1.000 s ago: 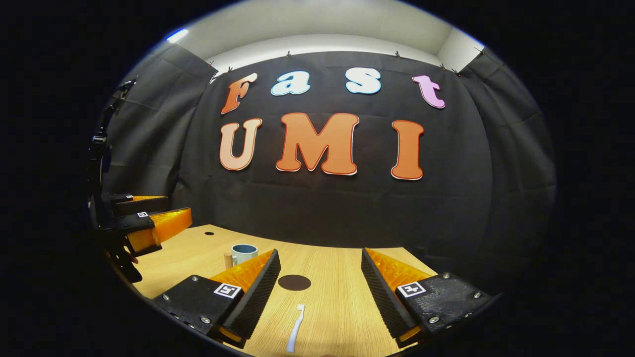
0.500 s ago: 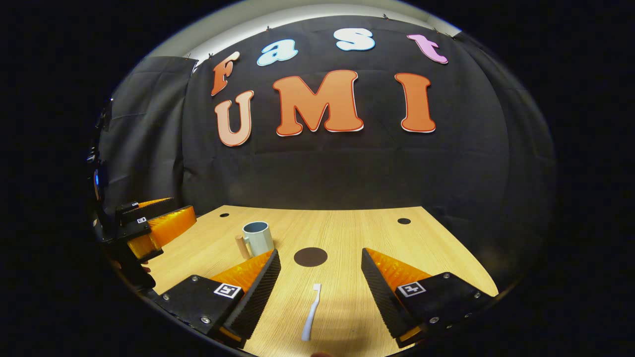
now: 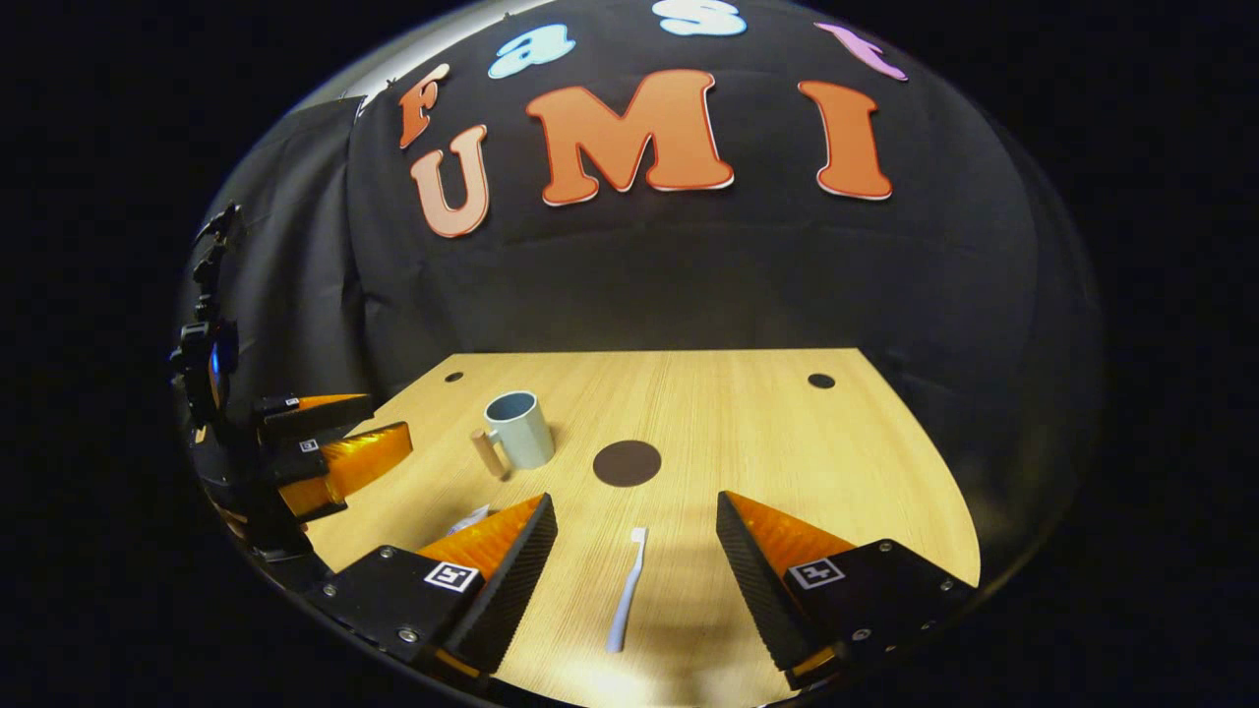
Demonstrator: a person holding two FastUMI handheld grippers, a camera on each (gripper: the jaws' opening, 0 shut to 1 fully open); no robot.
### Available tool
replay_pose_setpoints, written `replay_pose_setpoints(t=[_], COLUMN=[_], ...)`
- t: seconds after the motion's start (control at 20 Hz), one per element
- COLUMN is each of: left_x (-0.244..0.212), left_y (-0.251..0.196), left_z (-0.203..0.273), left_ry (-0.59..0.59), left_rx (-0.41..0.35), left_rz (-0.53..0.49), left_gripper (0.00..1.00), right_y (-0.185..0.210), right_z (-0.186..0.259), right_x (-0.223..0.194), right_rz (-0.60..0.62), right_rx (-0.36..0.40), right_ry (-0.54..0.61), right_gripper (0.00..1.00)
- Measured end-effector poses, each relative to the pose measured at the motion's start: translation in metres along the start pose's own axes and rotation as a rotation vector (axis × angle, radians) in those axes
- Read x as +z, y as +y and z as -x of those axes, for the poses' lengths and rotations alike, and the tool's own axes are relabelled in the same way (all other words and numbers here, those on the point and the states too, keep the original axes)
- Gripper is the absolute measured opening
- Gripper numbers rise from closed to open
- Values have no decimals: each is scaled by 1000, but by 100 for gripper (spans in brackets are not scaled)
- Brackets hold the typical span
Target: Put the toothbrush and toothpaste on the desktop into the cup, then pick up the cup and place it on the coaster on the desktop.
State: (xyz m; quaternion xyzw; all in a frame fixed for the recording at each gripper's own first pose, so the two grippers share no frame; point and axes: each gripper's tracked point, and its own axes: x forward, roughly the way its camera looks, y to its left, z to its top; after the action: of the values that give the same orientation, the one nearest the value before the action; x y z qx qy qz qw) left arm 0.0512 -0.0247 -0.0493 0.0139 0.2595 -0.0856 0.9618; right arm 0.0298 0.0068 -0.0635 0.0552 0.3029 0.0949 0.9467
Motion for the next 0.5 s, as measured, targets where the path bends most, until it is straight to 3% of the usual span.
replay_pose_setpoints(t=[0.35, 0.5], left_x=[-25, -35], left_y=[1, 0], left_z=[-15, -20], left_ry=[197, 282], left_rx=[5, -10], left_rz=[-3, 4], left_gripper=[100, 100], right_y=[3, 17], right_z=[-12, -17], right_x=[6, -12], right_rz=[67, 55], right_rx=[-9, 60], right_ry=[131, 237], right_gripper=[97, 97])
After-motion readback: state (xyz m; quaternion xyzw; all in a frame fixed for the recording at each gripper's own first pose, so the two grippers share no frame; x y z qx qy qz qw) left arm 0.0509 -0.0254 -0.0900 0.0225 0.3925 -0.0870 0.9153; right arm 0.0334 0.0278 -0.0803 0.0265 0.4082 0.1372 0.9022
